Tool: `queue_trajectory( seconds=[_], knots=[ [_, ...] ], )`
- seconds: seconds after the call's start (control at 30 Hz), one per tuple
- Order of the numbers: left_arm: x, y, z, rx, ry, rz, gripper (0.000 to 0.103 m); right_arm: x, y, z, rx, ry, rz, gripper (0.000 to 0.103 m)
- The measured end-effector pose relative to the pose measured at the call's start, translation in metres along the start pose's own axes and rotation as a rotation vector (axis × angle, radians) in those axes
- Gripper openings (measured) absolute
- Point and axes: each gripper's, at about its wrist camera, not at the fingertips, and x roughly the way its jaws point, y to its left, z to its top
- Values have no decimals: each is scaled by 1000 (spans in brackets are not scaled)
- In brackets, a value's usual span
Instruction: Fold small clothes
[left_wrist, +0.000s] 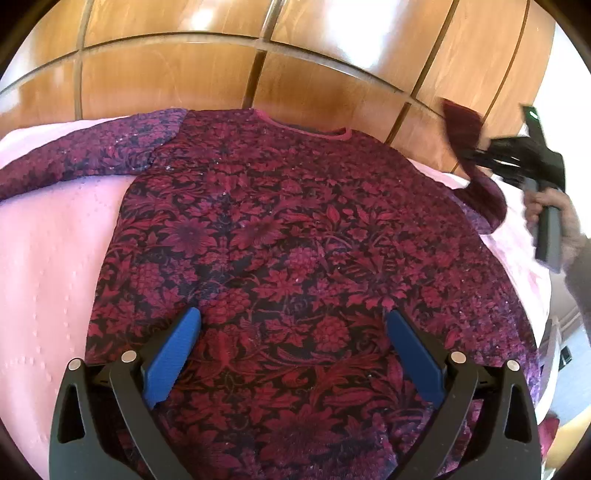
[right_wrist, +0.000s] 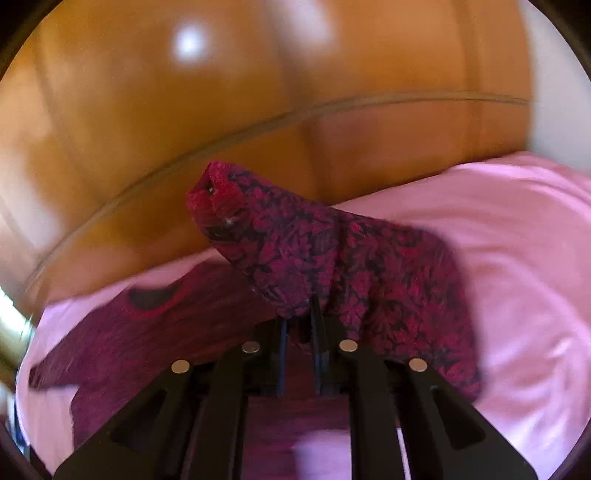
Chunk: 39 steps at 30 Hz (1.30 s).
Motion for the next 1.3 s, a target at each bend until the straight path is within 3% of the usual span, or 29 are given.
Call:
queue_trajectory(
  seconds=[0.23,0.33,0.43,0.47,0.5,0.57,0.63,0.73,0.93,1.0,1.1,1.2,1.27,1.3],
  knots=[
    [-3,1,7,-22,43,-9,99,58,138,-47,-203,155,125,10],
    [-7,3,18,-46,44,-7,99,91,166,-45,-252,208,158,30],
    [-16,5,32,-72,-4,-15,99,80,177,-53,-266,194,195,48],
    [-19,7,38,-83,-26,-30,99,74,176,-52,-255,182,215,59],
    [-20,8,44,-95,-41,-37,99,64,169,-52,-240,166,235,68],
    [-18,10,55,-110,-51,-32,99,38,147,-54,-195,114,265,74],
    [-12,11,71,-116,-23,-69,99,16,125,-55,-144,93,283,75],
    [3,7,96,-125,3,-57,99,-17,80,-71,-45,78,283,77],
    [57,9,147,-293,84,-143,98,-52,-25,-88,264,39,297,88],
    [77,7,159,-329,116,-150,98,-55,-48,-87,358,24,330,92],
    [103,8,168,-371,162,-126,98,-50,-86,-88,583,0,465,94],
    [125,11,170,-400,215,-74,73,-43,-104,-87,713,-32,556,96],
    [133,13,171,-402,222,-51,48,-35,-110,-83,788,-42,610,96],
    [133,13,172,-387,209,-42,28,-34,-115,-81,812,-46,632,97]
  ],
)
